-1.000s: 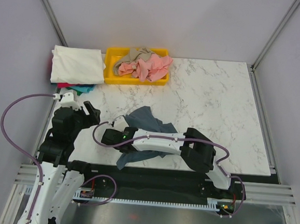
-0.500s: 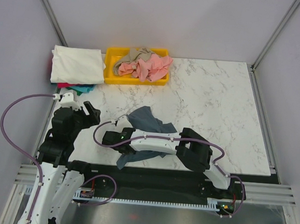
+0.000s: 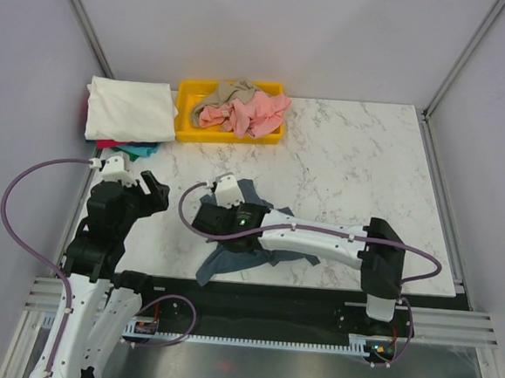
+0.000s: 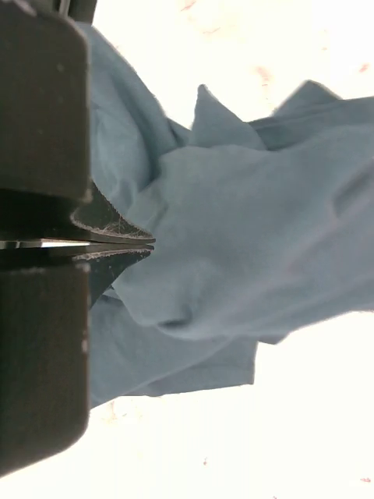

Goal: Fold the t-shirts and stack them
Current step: Flatten the tshirt out

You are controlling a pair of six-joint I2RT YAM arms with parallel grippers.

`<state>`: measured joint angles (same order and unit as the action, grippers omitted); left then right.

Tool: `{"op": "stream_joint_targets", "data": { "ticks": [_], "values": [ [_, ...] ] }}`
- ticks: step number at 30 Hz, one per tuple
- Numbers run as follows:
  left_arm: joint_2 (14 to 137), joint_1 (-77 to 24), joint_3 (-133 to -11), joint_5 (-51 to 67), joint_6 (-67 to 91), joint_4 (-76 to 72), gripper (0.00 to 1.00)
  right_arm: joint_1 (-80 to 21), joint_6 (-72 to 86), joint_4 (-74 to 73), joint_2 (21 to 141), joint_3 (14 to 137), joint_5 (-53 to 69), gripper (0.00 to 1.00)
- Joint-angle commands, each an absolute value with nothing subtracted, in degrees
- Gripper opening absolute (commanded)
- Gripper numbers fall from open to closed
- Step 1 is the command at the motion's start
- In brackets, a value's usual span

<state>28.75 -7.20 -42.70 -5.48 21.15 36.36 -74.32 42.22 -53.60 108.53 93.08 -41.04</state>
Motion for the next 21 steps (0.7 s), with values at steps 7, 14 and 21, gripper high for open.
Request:
{"op": "stream_joint_targets", "data": {
  "ticks": [7, 14, 21],
  "values": [
    [28.92, -7.12, -42.63, -4.83, 21.45, 35.16, 0.81, -66.98, 41.49, -45.71, 103.36, 83.32, -37.09, 0.98],
    [29.79, -7.12, -42.63, -4.48, 21.36, 35.07, 0.81, -62.75, 38.94, -37.98, 103.27, 77.7, -30.41, 0.8],
    [30.67, -7.03, -42.63, -4.39, 21.36, 34.98, 0.81, -62.67, 36.04, -33.66, 103.01, 76.46, -25.32, 0.0]
  ]
}}
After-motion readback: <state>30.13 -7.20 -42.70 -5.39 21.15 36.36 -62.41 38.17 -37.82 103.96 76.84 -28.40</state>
